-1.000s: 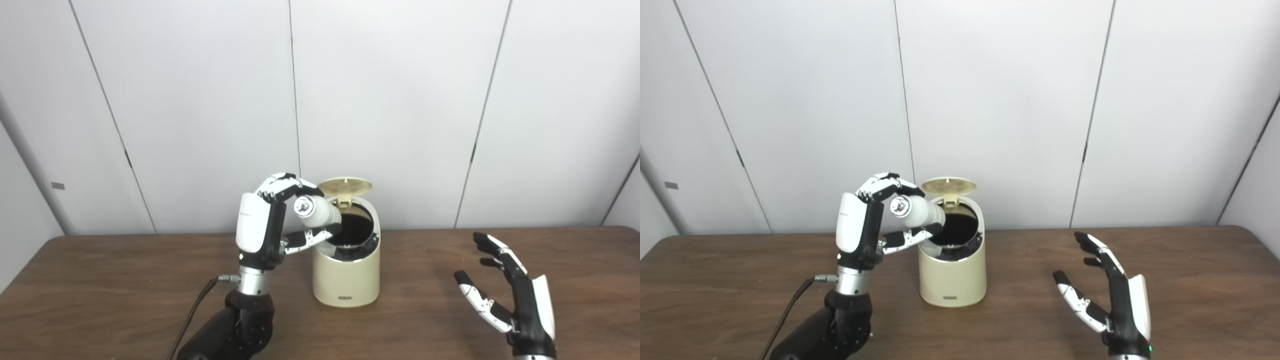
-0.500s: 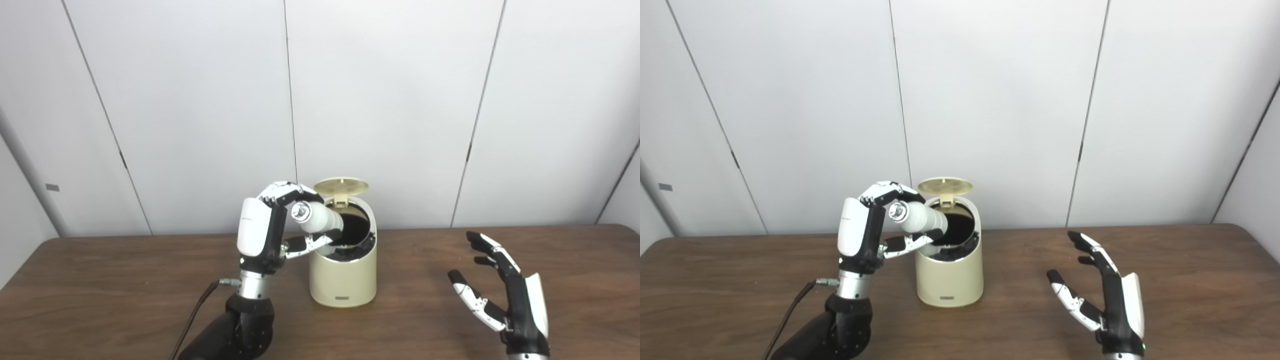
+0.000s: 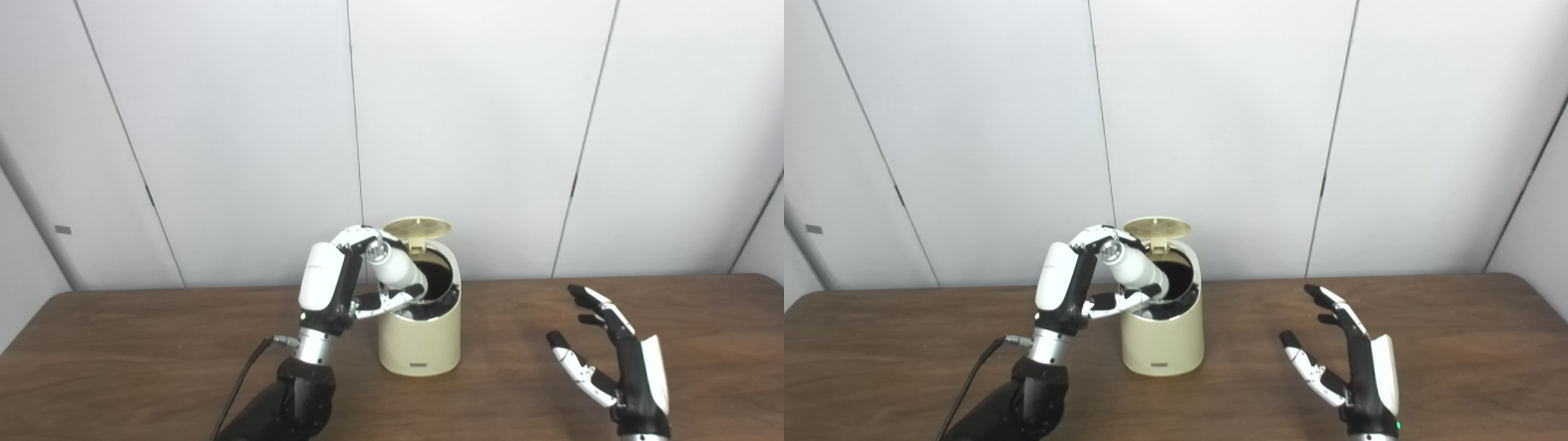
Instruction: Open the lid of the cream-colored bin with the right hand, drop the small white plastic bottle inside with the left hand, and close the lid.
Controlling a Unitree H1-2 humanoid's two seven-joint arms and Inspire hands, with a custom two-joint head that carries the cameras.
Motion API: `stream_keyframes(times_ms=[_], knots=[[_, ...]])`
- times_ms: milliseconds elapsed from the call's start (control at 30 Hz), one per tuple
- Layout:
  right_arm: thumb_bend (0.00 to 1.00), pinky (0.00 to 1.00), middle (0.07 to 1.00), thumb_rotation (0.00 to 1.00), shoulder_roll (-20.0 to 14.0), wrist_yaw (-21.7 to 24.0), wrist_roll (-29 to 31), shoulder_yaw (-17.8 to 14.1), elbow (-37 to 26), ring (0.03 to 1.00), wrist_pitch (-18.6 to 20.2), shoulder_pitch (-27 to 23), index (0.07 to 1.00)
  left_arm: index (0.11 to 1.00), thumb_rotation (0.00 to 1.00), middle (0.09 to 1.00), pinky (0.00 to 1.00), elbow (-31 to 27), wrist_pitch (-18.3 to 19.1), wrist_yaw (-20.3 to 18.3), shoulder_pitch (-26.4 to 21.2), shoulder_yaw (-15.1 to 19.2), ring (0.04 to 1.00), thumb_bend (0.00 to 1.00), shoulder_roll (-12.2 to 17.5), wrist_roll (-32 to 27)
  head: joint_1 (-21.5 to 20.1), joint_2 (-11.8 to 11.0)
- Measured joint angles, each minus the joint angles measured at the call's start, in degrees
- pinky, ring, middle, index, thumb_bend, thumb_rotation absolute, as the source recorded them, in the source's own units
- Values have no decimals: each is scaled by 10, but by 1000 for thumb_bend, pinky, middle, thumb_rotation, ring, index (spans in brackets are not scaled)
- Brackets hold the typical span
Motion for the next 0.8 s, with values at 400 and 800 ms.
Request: stream_keyframes(times_ms=[400, 800], knots=[[279, 691, 797, 444, 0, -1, 1, 0, 2, 786, 1, 0, 775, 688, 378, 693, 841, -8, 1, -56, 14, 37, 769, 1000, -4, -6, -1, 0], [276, 692, 791, 428, 0, -1, 2, 0, 4, 785, -1, -1, 773, 677, 239, 694, 780, -17, 1, -55, 16, 36, 751, 944, -3, -2, -3, 2]])
